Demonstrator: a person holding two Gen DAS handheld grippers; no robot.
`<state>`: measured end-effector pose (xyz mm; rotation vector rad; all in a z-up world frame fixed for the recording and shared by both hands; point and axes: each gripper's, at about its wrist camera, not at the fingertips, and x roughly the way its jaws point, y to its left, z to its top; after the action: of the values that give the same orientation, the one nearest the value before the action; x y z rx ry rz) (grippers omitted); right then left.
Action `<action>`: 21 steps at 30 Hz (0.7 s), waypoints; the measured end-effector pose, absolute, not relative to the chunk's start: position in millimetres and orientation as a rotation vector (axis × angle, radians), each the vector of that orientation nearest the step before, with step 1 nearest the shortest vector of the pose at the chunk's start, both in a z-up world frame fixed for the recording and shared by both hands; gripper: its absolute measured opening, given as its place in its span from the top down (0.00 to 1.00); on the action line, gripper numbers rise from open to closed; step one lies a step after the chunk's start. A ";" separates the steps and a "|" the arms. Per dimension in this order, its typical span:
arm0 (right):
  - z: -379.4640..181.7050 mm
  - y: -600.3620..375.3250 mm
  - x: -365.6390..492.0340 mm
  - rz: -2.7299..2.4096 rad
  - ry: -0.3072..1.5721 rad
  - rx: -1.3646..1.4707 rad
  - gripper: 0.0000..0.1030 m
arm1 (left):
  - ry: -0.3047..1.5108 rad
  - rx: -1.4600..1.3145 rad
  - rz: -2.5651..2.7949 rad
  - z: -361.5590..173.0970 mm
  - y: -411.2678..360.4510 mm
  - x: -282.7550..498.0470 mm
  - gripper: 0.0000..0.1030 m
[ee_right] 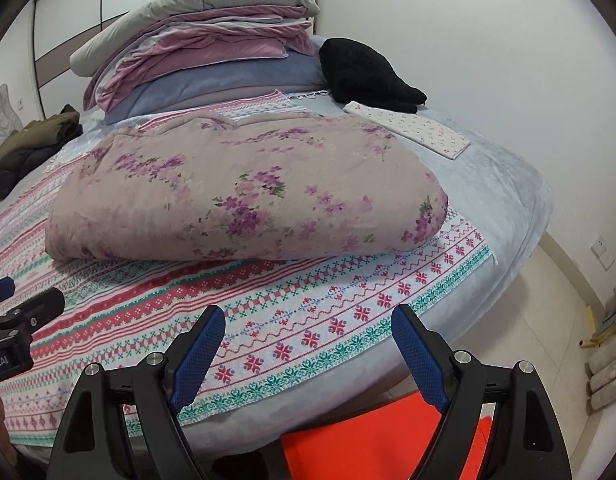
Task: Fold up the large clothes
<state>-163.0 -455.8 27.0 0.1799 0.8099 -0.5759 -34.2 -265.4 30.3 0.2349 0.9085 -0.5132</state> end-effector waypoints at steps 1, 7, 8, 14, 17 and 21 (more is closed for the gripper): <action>26.9 -455.7 -162.5 -0.576 0.809 0.179 0.16 | 0.910 0.236 -0.513 30.0 -266.2 -34.3 0.01; 25.7 -456.0 -161.3 -0.574 0.812 0.179 0.16 | 0.920 0.242 -0.525 28.7 -269.2 -35.8 0.01; 25.2 -456.0 -161.0 -0.573 0.814 0.175 0.16 | 0.920 0.245 -0.528 28.6 -269.5 -36.2 0.01; 24.5 -455.6 -160.8 -0.570 0.816 0.171 0.16 | 0.920 0.248 -0.536 30.7 -270.6 -38.9 0.01; 24.5 -455.1 -159.9 -0.568 0.819 0.168 0.16 | 0.921 0.247 -0.540 31.7 -271.4 -40.0 0.01; 25.5 -454.1 -160.2 -0.568 0.817 0.165 0.16 | 0.922 0.246 -0.544 32.8 -271.8 -41.2 0.01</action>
<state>-160.2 -454.1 25.5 0.1650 0.8171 -0.5679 -41.2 -271.8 32.8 0.2460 0.9217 -0.5441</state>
